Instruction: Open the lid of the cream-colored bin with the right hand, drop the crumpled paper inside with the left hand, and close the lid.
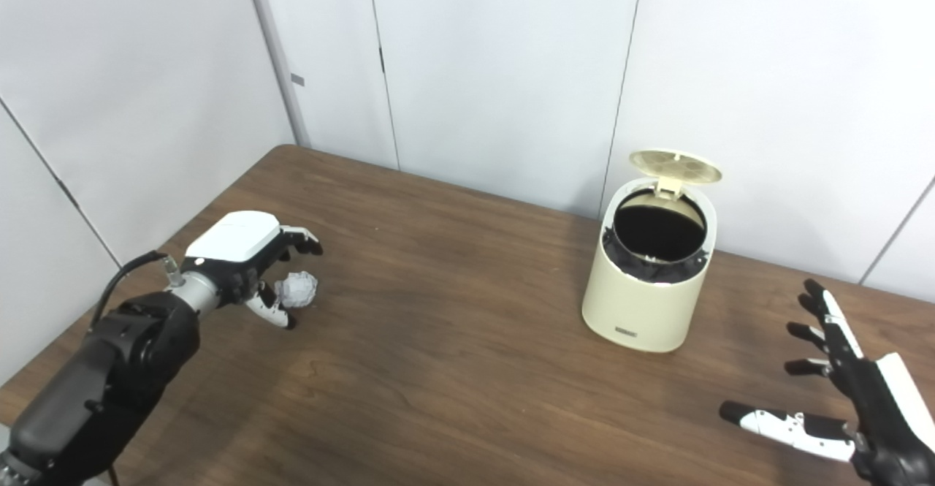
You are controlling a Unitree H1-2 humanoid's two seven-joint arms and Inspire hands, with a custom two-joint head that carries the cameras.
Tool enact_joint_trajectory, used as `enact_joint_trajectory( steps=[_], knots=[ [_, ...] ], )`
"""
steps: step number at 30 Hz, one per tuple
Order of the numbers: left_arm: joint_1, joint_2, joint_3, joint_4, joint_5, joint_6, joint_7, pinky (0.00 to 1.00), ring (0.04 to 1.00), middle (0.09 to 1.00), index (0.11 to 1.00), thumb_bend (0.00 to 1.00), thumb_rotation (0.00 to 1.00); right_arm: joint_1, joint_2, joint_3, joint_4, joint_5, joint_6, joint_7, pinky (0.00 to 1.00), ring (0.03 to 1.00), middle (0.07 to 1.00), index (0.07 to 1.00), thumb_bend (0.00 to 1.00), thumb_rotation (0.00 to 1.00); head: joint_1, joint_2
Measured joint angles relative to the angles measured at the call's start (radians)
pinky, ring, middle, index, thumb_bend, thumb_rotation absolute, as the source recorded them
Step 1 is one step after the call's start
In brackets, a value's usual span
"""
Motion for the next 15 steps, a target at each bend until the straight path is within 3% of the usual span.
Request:
enact_joint_trajectory(
  steps=[4,15],
  knots=[
    [-0.01,0.0,-0.008,0.029,0.006,-0.005,0.017,0.57,0.692,0.749,0.739,0.89,0.0,0.002,0.0,0.001,-0.003,0.0,0.001,0.0,0.71,0.869,0.953,1.0,0.81,0.26,-0.002,0.002],
    [-0.016,-0.002,-0.035,0.111,0.005,-0.053,0.116,0.59,0.673,0.702,0.686,0.88,0.0,0.014,0.0,0.001,-0.026,-0.005,0.018,0.0,0.61,0.855,0.959,1.0,0.79,0.32,-0.005,0.012]
  ],
)
